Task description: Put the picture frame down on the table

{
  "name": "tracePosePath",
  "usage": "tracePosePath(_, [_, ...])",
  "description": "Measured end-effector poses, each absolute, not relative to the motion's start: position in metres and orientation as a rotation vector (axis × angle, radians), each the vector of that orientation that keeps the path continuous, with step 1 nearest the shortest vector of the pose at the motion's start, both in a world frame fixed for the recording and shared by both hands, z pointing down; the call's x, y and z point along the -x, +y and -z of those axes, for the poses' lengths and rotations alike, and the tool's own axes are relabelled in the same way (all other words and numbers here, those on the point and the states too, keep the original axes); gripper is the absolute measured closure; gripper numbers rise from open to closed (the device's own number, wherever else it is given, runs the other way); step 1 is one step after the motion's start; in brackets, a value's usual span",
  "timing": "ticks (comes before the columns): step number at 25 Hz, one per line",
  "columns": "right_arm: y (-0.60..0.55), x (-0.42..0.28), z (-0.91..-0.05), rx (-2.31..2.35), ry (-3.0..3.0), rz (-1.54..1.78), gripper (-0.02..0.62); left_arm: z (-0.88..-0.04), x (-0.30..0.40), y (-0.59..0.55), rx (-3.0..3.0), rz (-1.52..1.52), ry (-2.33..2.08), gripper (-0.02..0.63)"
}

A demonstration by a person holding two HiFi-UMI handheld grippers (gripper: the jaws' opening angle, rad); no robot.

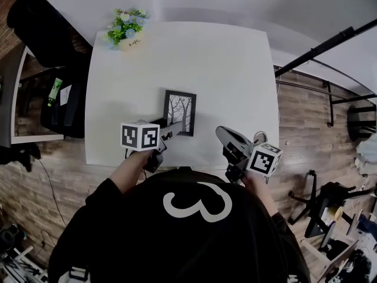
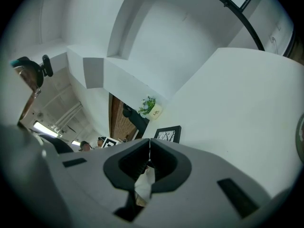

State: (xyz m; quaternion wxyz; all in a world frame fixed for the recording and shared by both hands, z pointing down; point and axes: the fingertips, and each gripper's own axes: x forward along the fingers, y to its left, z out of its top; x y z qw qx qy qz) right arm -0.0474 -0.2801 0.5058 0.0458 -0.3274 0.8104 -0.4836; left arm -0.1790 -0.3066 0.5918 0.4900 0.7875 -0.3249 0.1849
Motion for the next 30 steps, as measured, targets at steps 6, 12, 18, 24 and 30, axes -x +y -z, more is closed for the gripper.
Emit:
tracePosePath(6, [-0.273,0.049,-0.509,0.983,2.481,1.509,0.572,-0.593,0.189,-0.302,-1.903,-0.489,-0.847,0.313])
tracePosePath(12, [-0.275,0.055,-0.501,0.953,2.498,1.462,0.572,-0.594,0.208,-0.297,-1.906,-0.473,-0.932,0.313])
tracePosePath(18, [-0.259,0.06,-0.498,0.955,2.622,1.406,0.572,-0.564,0.216,-0.283,-1.95,-0.377,-0.964,0.314])
tracePosePath(24, [-0.231,0.051,-0.481,0.89,2.735,1.342,0.572,-0.514,0.212,-0.251,-1.996,-0.198,-0.918,0.453])
tracePosePath(30, [-0.193,0.046,-0.448,0.777,2.841,1.242,0.572,-0.462,0.186,-0.215,-2.11,-0.111,-0.865,0.585])
